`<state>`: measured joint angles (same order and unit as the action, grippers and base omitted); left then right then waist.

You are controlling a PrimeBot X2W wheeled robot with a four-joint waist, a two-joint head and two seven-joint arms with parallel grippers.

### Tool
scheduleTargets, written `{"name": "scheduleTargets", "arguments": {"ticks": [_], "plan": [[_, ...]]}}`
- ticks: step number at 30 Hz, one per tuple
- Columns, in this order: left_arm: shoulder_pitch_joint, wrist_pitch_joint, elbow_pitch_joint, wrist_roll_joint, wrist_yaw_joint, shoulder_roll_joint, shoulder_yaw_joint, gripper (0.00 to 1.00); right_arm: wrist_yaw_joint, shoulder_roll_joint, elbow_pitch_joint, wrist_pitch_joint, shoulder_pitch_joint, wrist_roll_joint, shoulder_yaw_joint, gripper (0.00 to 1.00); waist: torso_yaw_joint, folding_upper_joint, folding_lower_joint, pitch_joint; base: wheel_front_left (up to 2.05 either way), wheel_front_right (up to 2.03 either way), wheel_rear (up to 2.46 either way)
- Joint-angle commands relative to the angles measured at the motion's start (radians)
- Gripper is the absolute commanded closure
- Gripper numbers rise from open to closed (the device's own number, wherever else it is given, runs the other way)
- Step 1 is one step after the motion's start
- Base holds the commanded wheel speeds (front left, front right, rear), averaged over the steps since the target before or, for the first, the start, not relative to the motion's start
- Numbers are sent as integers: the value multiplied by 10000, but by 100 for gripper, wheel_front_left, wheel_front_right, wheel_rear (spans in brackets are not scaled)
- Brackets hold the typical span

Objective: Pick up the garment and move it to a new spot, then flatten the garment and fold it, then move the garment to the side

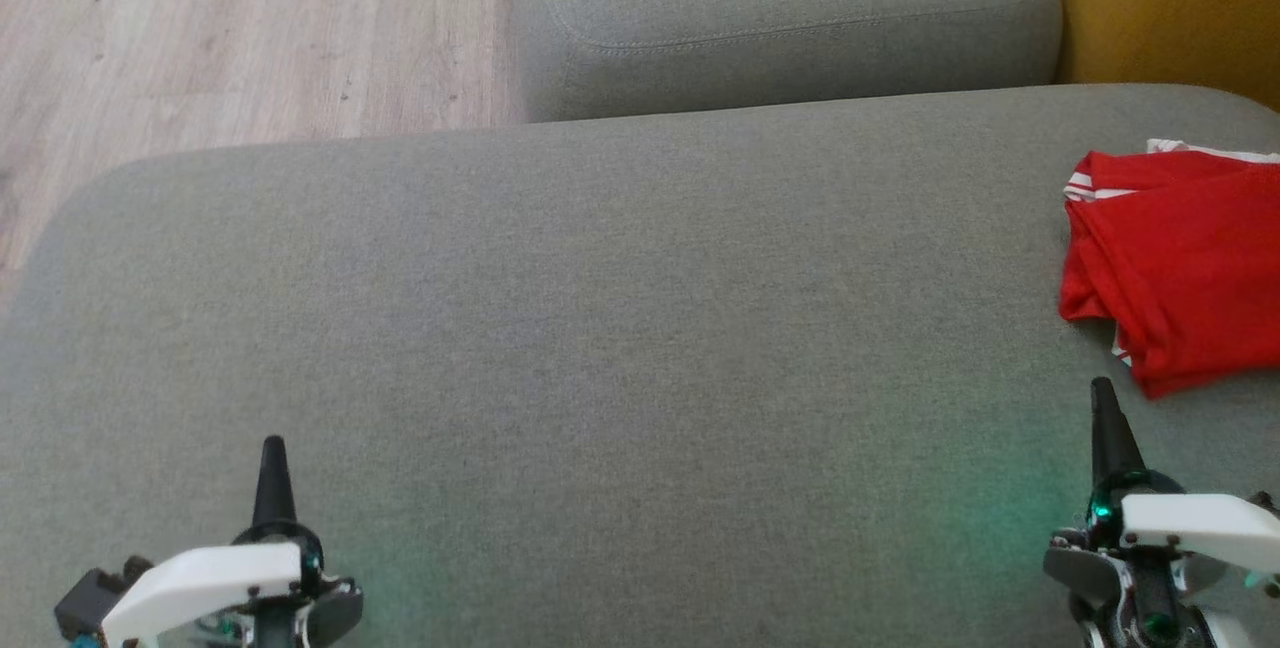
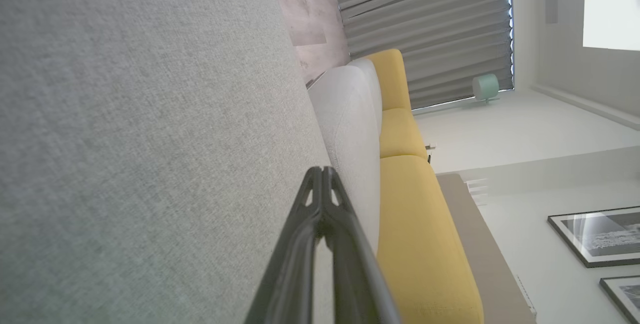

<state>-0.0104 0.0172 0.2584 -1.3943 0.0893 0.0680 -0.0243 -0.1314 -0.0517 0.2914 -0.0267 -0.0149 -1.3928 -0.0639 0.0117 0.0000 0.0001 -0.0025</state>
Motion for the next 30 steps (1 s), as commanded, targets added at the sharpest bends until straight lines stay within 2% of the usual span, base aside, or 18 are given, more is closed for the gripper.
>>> {"name": "scheduleTargets", "arguments": {"ticks": [1, 20, 30], "plan": [[-592, 75, -244, -364, 112, 143, 433, 100, 6, -198, -404, -104, -600, -382, 108, 100, -12, 0, -1, 6, 0, 0, 0], [-941, 624, -153, -2492, 414, 125, 962, 100, 7, -188, -483, -641, -904, -2390, -220, 100, -117, 0, -1, 57, 0, 0, 0], [-945, 662, -150, -2453, 414, 91, 1008, 100, 7, -164, -480, -668, -907, -2362, -254, 100, -117, 0, -1, 56, 0, 0, 0]]}}
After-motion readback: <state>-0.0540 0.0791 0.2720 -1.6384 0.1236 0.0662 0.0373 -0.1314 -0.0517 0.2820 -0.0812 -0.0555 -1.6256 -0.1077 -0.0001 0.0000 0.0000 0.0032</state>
